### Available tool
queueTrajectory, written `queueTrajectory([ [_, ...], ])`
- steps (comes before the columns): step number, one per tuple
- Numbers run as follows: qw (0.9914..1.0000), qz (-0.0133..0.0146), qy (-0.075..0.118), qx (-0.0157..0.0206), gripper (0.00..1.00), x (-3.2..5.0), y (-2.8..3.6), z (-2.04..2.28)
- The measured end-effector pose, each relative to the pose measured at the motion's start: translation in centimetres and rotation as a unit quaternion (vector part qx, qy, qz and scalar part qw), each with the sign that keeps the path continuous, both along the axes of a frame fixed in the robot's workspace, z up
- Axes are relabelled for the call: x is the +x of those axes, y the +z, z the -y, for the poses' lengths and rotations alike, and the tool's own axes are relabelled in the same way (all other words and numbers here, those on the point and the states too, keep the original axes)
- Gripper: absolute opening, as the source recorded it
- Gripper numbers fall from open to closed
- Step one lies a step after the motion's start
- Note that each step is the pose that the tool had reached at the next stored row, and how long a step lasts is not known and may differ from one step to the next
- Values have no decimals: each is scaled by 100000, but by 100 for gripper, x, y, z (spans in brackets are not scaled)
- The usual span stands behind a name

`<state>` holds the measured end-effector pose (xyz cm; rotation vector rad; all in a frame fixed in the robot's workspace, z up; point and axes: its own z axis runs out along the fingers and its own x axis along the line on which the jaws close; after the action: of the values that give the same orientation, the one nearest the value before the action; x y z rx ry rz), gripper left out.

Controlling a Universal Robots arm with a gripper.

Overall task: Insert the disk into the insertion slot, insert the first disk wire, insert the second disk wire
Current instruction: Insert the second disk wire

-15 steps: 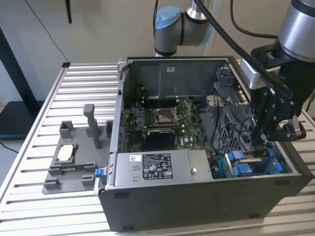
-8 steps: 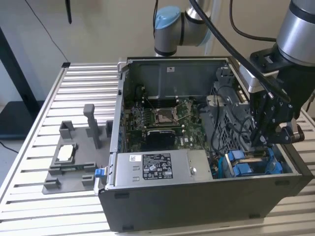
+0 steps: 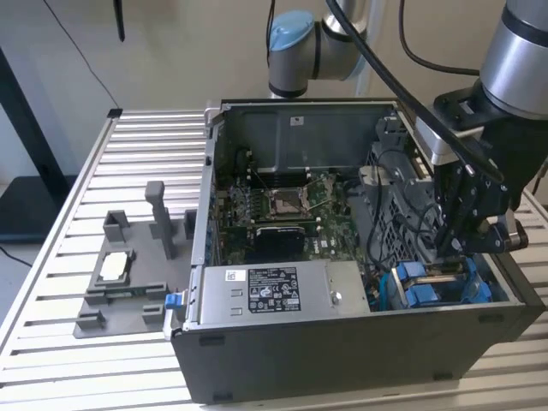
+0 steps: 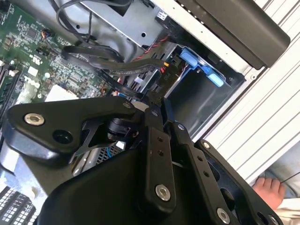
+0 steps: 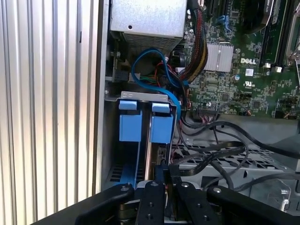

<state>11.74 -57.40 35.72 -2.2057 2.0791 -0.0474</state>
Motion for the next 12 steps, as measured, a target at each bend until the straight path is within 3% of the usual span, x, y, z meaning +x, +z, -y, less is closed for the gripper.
queueTrajectory([
  [12,100000,-1,-71,29,16,15,-63,15],
])
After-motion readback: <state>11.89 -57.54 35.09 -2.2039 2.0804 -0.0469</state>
